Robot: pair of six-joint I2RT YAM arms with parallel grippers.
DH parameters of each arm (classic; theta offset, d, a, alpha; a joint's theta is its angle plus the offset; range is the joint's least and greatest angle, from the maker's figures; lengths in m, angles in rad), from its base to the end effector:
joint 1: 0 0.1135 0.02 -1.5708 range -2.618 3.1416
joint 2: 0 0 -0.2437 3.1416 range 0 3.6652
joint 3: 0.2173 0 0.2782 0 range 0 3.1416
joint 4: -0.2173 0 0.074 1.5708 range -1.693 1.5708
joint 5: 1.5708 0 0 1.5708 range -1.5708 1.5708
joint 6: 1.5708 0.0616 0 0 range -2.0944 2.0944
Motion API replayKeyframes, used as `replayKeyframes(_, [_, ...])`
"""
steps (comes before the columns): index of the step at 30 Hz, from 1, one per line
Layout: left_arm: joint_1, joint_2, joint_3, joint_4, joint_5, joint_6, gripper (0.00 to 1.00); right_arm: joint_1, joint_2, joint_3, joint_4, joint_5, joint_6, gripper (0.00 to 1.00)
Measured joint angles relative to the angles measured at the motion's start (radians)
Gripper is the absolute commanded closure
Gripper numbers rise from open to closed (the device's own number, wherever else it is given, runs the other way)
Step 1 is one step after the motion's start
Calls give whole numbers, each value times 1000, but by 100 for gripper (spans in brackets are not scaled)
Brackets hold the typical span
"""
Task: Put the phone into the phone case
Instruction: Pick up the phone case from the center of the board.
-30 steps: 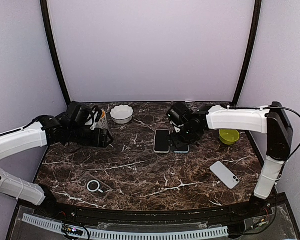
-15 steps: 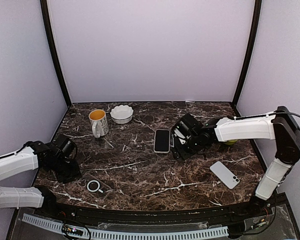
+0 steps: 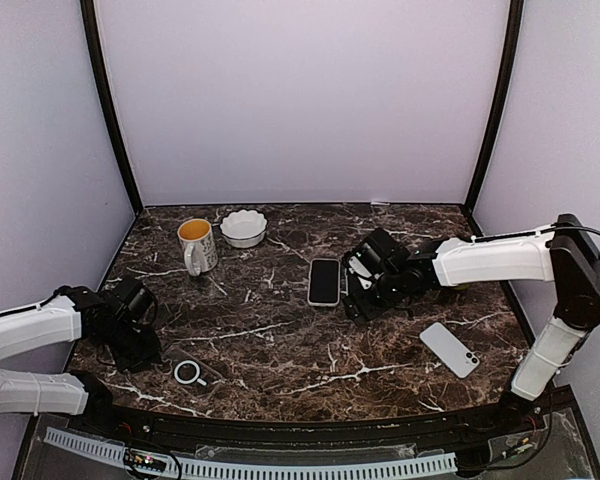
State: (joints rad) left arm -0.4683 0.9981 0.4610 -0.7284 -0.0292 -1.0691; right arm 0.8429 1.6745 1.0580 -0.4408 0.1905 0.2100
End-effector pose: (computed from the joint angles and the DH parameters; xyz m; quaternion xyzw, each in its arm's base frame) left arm 0.1728 -0.0854 0.1016 -0.2945 0.9434 -0.0953 0.1193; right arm 0.2533 0.2667 0.1306 -0.2767 0.9225 0.0475 0.2648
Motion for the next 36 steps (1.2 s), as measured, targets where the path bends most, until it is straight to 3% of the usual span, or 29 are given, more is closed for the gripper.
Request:
replayKeyframes(4, [0, 29, -1, 30, 22, 8, 82, 0, 0, 1, -2, 0, 0, 11])
replayKeyframes(15, [1, 5, -3, 21, 51, 14, 85, 0, 0, 15, -27, 4, 0, 12])
replayKeyframes(21, [-27, -48, -13, -18, 42, -35, 82, 0, 1, 18, -31, 5, 1, 12])
replayKeyframes(28, [-104, 5, 15, -56, -2, -66, 75, 0, 11, 24, -34, 4, 1, 11])
replayKeyframes(36, [-147, -21, 23, -95, -23, -108, 79, 0, 11, 24, -37, 4, 5, 11])
